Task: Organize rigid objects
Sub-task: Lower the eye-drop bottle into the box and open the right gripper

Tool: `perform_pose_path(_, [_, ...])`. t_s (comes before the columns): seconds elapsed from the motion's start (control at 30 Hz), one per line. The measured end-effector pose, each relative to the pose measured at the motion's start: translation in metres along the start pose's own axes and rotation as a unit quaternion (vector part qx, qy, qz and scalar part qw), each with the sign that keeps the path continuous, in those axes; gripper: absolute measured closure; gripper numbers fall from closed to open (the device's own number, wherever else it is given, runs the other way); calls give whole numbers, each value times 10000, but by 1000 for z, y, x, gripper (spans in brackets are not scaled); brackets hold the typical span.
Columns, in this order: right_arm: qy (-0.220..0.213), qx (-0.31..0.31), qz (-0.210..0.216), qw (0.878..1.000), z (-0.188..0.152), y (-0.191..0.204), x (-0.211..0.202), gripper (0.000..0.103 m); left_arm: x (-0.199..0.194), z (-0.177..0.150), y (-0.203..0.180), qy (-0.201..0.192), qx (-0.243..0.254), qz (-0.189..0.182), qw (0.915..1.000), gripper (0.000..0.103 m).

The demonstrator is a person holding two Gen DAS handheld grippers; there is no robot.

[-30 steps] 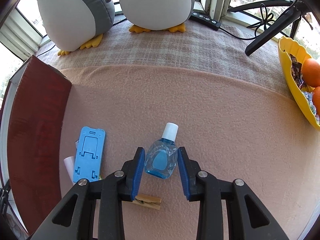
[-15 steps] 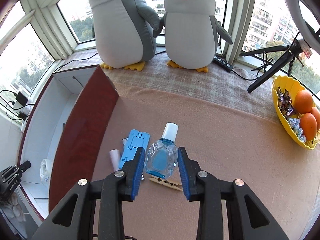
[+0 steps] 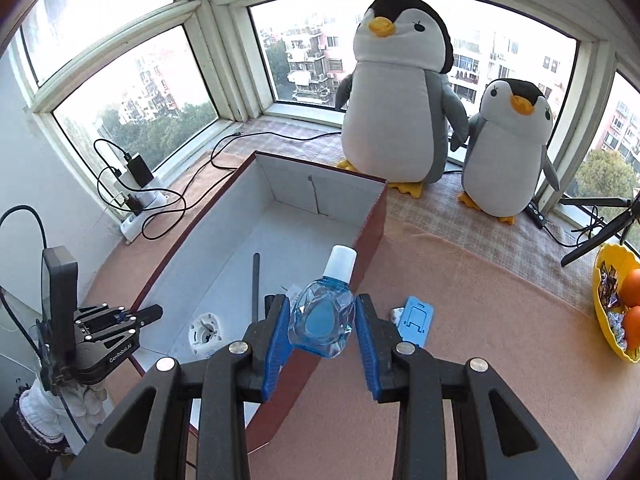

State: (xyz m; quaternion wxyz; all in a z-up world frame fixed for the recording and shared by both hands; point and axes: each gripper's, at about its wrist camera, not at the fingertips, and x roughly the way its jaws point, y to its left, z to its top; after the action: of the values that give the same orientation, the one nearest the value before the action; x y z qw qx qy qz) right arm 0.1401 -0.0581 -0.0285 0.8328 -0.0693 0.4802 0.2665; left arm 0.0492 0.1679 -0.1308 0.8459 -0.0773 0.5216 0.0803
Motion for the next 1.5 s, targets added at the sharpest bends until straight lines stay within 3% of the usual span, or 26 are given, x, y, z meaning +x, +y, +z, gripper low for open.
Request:
perform_pose_path(0.4, [192, -605, 40, 9980, -5, 59, 30, 73, 1, 0, 1, -29, 5, -22, 10000, 98])
perform_pose_path(1.0, [452, -858, -129, 9952, -9, 72, 65, 73, 1, 0, 2, -33, -4, -23, 10000, 98])
perform_pose_path(1.5, [506, -893, -84, 9947, -11, 72, 67, 73, 1, 0, 2, -35, -5, -23, 10000, 98])
